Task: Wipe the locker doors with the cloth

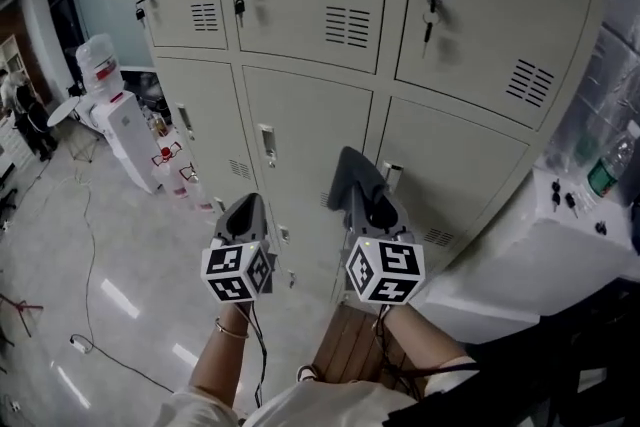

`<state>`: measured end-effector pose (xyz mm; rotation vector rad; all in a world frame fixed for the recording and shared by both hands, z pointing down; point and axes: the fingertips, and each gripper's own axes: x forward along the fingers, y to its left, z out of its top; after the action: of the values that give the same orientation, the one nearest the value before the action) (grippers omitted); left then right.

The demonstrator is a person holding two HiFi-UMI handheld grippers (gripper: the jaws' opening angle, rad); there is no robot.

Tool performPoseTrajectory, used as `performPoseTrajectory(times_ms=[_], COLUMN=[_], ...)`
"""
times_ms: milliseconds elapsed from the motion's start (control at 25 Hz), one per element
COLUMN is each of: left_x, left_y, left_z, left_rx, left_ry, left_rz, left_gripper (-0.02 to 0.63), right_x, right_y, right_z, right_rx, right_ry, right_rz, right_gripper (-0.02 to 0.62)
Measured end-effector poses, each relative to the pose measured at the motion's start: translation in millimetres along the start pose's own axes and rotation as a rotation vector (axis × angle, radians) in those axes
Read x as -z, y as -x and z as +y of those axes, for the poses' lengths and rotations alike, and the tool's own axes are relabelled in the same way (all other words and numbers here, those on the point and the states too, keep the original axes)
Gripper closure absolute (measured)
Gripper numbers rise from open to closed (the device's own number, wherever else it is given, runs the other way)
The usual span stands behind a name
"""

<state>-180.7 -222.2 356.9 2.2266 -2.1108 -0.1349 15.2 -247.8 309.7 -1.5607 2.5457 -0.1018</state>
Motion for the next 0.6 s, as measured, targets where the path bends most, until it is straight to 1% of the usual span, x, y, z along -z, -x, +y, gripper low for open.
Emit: performPoseTrajectory(times_ms=[80,200,320,600], left_x=[-8,-17,-24,-32], left_y=[-1,-5,-9,-21], left_z=[22,50,74,118], left_rx=[-0.026,-0.050,-0.062,-0.075], left_ry=[0.008,0.007,0.007,-0.002], left_rz=[-0.013,-0.025,-0.029,-0.022], left_gripper=[0.595,0.595,0.595,0.595], right_x=[-6,-18,-25,-31], right_y=[-17,-43,-68,-121], right_z=[18,41,62,105], right_rx=[-0.025,-0.033,-0.043,-0.083], right_ry=[0.006,0.022,0.040,0.022], right_rz=[-0.019,-0.050,-0.063,-0.072], right_gripper=[0.524,0.525,0.524,0.523])
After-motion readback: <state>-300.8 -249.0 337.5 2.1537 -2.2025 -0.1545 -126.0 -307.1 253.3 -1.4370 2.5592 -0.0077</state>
